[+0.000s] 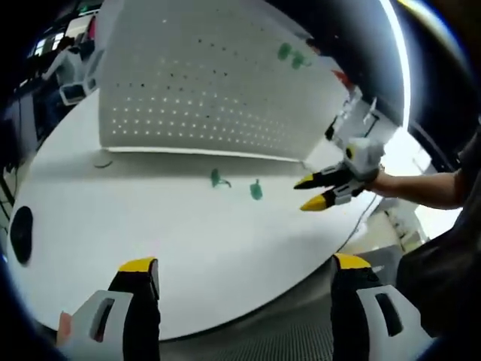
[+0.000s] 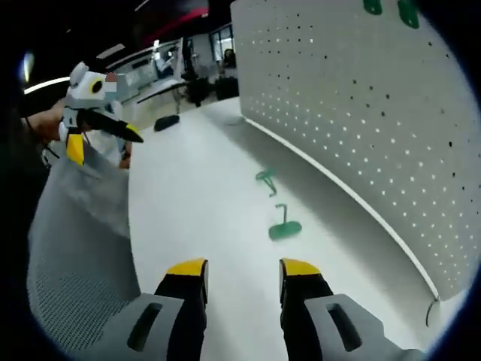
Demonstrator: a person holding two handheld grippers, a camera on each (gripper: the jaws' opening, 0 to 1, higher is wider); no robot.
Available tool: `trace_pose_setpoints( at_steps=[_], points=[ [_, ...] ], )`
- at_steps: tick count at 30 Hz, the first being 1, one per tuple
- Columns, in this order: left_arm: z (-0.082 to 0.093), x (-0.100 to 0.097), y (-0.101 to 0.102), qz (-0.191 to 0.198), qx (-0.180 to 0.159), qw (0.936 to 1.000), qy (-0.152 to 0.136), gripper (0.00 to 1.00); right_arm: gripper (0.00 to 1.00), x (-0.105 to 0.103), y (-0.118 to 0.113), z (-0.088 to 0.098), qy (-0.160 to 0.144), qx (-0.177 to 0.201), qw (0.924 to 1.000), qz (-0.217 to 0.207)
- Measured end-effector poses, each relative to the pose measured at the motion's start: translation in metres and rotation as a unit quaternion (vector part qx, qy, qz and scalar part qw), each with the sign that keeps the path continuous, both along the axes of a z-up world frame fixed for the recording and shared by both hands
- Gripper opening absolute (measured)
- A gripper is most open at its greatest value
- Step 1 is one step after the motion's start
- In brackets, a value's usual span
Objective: Insert the hook assembly into the mounting plate slot until the hook locks in place.
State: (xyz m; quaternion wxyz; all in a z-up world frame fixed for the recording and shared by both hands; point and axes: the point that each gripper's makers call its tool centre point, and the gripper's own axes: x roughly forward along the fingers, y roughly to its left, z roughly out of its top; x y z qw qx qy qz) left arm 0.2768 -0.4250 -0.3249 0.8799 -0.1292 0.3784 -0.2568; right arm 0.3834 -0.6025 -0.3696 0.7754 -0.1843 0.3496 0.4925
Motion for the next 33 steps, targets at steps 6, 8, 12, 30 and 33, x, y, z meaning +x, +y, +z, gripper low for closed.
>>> trace_pose_setpoints(
  at_steps=[6, 8, 12, 30, 33],
  points=[
    [0.0, 0.002, -0.002, -0.003, 0.0, 1.0, 0.002, 0.96, 0.34, 0.022, 0.023, -0.001, 0.006, 0.007, 0.9996, 0.025],
    [-0.001, 0.003, -0.001, -0.003, 0.0, 1.0, 0.003, 0.96, 0.35, 0.026, 0.029, -0.005, 0.012, 0.001, 0.9993, 0.035],
    [-0.001, 0.004, 0.001, -0.001, 0.0, 1.0, 0.004, 0.96, 0.32, 0.035, 0.035, -0.012, 0.008, -0.016, 0.9981, 0.059],
    [-0.004, 0.009, 0.008, 0.01, -0.001, 0.9999, 0.014, 0.95, 0.18, 0.062, 0.046, -0.039, 0.008, -0.055, 0.9903, 0.127],
    [-0.005, 0.01, 0.009, 0.011, 0.0, 0.9998, 0.017, 0.94, 0.17, 0.062, 0.047, -0.042, 0.011, -0.061, 0.9887, 0.136]
  ],
)
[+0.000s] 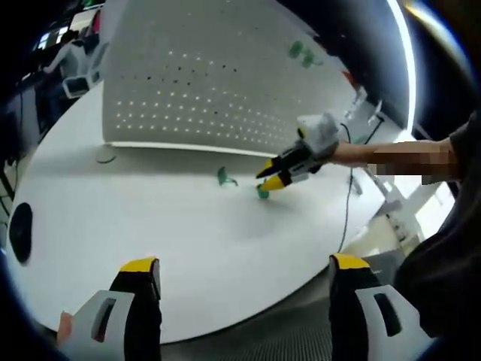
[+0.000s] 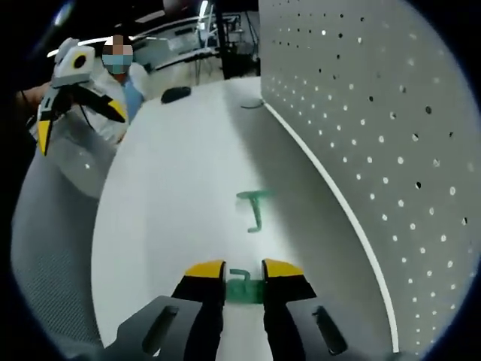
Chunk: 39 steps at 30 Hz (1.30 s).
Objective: Insert the hook assembly into the mounting plate slot until the hook locks in place.
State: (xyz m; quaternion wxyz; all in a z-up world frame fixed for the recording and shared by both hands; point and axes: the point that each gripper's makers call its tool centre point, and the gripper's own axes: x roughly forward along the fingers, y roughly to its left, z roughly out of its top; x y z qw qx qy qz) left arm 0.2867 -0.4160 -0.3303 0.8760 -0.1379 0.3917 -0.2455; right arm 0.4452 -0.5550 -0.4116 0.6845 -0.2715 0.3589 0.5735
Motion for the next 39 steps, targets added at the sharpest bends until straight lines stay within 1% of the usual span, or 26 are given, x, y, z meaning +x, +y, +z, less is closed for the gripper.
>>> trace_pose_setpoints(
  at_steps=[3, 8, 11, 18, 19, 20, 21, 22, 26, 30, 32, 39],
  points=[
    [0.0, 0.0, -0.001, 0.0, -0.001, 1.0, 0.001, 0.94, 0.17, -0.001, -0.002, -0.004, -0.009, -0.019, 0.9995, 0.025],
    [0.0, 0.001, -0.001, 0.001, -0.001, 1.0, 0.0, 0.94, 0.11, -0.001, 0.004, -0.002, -0.018, -0.021, 0.9988, 0.041],
    [0.001, 0.001, -0.001, 0.001, -0.003, 1.0, -0.001, 0.93, 0.07, -0.001, 0.006, -0.002, -0.035, -0.038, 0.9965, 0.066],
    [0.001, 0.0, 0.001, 0.006, -0.004, 1.0, -0.002, 0.92, 0.05, -0.01, 0.01, -0.003, -0.034, -0.06, 0.9947, 0.076],
    [0.002, 0.0, 0.001, 0.006, -0.005, 1.0, -0.003, 0.92, 0.04, -0.011, 0.01, -0.003, -0.032, -0.065, 0.9946, 0.074],
    [0.002, 0.0, 0.0, 0.006, -0.005, 1.0, -0.004, 0.92, 0.0, -0.013, 0.01, -0.004, -0.031, -0.072, 0.9941, 0.075],
    [0.002, 0.0, 0.0, 0.006, -0.005, 1.0, -0.004, 0.92, 0.0, -0.014, 0.008, -0.005, -0.027, -0.077, 0.9942, 0.069],
    [0.002, 0.0, 0.0, 0.006, -0.005, 1.0, -0.004, 0.92, 0.0, -0.015, 0.011, -0.005, -0.023, -0.073, 0.9947, 0.068],
    [0.003, 0.0, -0.001, 0.006, -0.007, 0.9999, -0.007, 0.92, 0.0, -0.018, 0.011, -0.005, -0.019, -0.076, 0.9952, 0.06],
    [0.004, 0.001, 0.0, 0.006, -0.007, 0.9999, -0.009, 0.92, 0.0, -0.015, 0.011, -0.005, -0.002, -0.072, 0.997, 0.028],
    [0.006, 0.001, -0.001, 0.005, -0.006, 0.9999, -0.012, 0.93, 0.0, -0.015, 0.011, -0.004, 0.002, -0.07, 0.9974, 0.019],
    [0.011, 0.003, -0.001, 0.004, -0.005, 0.9997, -0.024, 0.94, 0.0, -0.014, 0.008, -0.004, -0.009, -0.075, 0.9971, 0.011]
  ],
)
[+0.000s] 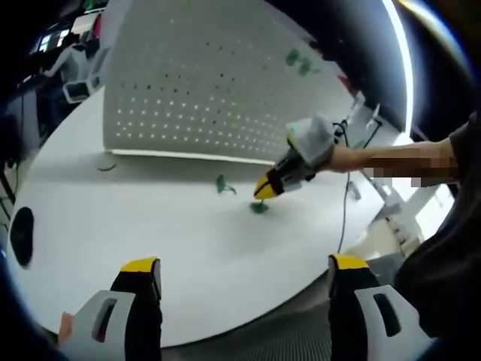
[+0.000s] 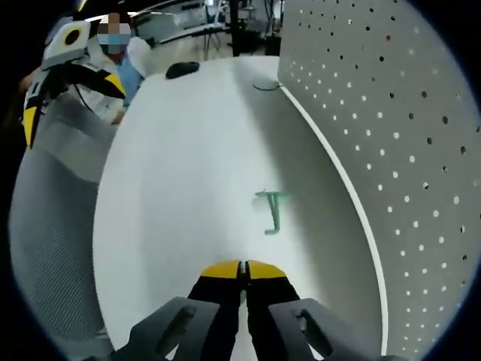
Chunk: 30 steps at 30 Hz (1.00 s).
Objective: Insert the hook assembly into the mounting plate slot until the hook locks in place.
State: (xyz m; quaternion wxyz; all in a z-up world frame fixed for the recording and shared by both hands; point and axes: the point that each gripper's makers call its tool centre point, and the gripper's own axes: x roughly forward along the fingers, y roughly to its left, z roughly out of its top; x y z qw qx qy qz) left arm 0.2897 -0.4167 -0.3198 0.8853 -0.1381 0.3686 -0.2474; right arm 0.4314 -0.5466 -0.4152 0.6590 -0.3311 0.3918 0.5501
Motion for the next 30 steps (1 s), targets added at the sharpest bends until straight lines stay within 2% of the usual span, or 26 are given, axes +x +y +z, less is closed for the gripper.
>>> trace_pose_setpoints(
  at_steps=[11, 21, 25, 30],
  points=[
    [0.011, -0.001, 0.0, -0.002, 0.005, 0.9998, -0.017, 0.96, 0.0, 0.007, -0.003, 0.007, -0.008, 0.006, 0.9995, -0.029],
    [0.019, 0.0, 0.002, 0.001, 0.013, 0.9995, -0.03, 0.98, 0.0, 0.016, -0.004, 0.023, -0.025, 0.022, 0.9975, -0.062],
    [0.022, 0.001, 0.003, 0.002, 0.015, 0.9992, -0.036, 0.99, 0.0, 0.022, -0.004, 0.036, -0.031, 0.042, 0.9942, -0.094],
    [0.027, 0.004, 0.001, 0.001, 0.016, 0.9988, -0.045, 1.0, 0.0, 0.03, -0.002, 0.059, -0.051, 0.082, 0.9856, -0.139]
  ],
)
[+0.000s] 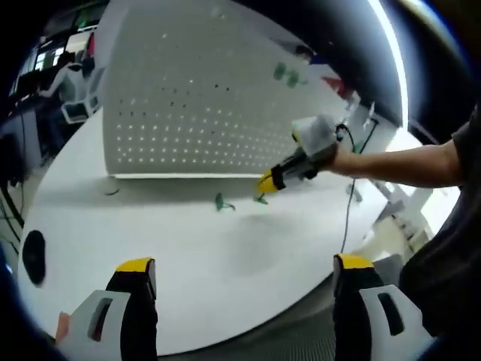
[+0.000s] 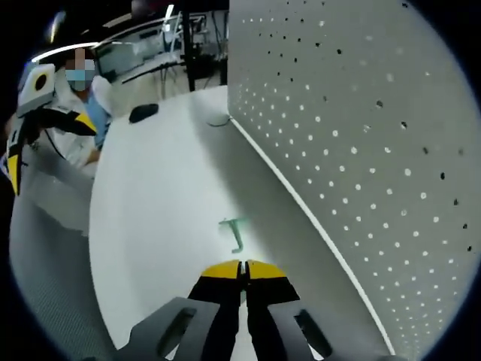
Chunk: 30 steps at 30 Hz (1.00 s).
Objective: Insert the hook assembly into the mounting plate slot until the hook locks in place.
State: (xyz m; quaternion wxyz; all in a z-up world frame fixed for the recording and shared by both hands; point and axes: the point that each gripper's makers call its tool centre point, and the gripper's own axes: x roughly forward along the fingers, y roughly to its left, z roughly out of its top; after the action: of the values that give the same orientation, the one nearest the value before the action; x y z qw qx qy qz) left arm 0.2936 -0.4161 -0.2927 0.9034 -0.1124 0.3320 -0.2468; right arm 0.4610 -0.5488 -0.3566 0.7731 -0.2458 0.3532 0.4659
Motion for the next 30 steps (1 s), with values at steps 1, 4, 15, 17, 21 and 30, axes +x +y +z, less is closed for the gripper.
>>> trace_pose_setpoints(
  at_steps=[1, 4, 15, 17, 21, 30],
  points=[
    [0.002, 0.001, -0.001, 0.0, -0.001, 1.0, -0.003, 1.0, 0.0, 0.0, 0.0, 0.002, -0.001, 0.003, 1.0, -0.002],
    [0.006, 0.002, -0.005, -0.004, 0.0, 1.0, -0.008, 1.0, 0.0, 0.001, 0.0, 0.014, -0.014, 0.022, 0.9995, -0.02],
    [0.02, 0.007, -0.017, -0.022, 0.002, 0.9993, -0.028, 1.0, 0.0, -0.007, -0.002, 0.053, -0.033, 0.082, 0.9931, -0.077],
    [0.022, 0.007, -0.019, -0.029, 0.004, 0.9991, -0.032, 1.0, 0.0, -0.009, 0.0, 0.062, -0.041, 0.099, 0.9905, -0.085],
    [0.027, 0.01, -0.022, -0.027, -0.003, 0.9989, -0.038, 1.0, 0.0, -0.014, 0.004, 0.082, -0.043, 0.147, 0.9812, -0.118],
    [0.04, 0.025, -0.03, -0.008, -0.045, 0.9982, -0.039, 0.88, 0.0, -0.04, 0.014, 0.119, -0.053, 0.228, 0.9596, -0.156]
  ],
)
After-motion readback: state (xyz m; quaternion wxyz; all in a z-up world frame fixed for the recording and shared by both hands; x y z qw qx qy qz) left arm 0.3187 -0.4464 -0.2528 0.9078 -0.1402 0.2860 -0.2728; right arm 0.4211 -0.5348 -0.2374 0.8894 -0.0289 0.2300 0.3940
